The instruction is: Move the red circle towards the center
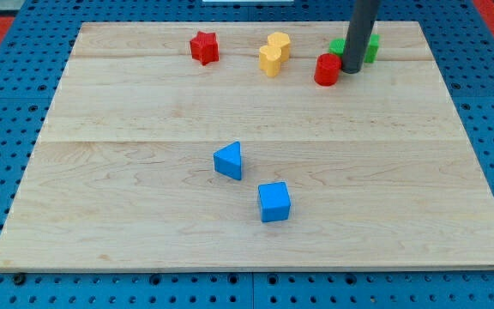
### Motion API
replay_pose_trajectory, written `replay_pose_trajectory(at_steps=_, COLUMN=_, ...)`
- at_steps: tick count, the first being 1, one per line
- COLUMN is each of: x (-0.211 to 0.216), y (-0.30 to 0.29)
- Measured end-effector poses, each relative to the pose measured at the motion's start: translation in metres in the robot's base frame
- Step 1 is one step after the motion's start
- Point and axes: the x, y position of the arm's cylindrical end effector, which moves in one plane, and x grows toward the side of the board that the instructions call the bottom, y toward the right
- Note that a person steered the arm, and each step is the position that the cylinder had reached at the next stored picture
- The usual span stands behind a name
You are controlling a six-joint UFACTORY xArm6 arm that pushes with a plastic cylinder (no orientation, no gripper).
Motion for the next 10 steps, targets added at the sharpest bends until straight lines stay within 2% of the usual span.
replay_pose_trajectory(at_steps=1, x=0.010, y=-0.040)
replay_pose_trajectory(at_steps=2, x=0.048, y=-0.062)
replay_pose_trajectory(at_steps=3, x=0.032, y=-0.091)
replay_pose_trajectory(at_steps=4, x=0.002, y=-0.072)
replay_pose_trajectory(at_steps=5, x=0.033, y=-0.135)
replay_pose_trajectory(at_steps=6, x=0.074, y=-0.162)
replay_pose_trajectory(at_steps=10, x=0.073, y=-0.166)
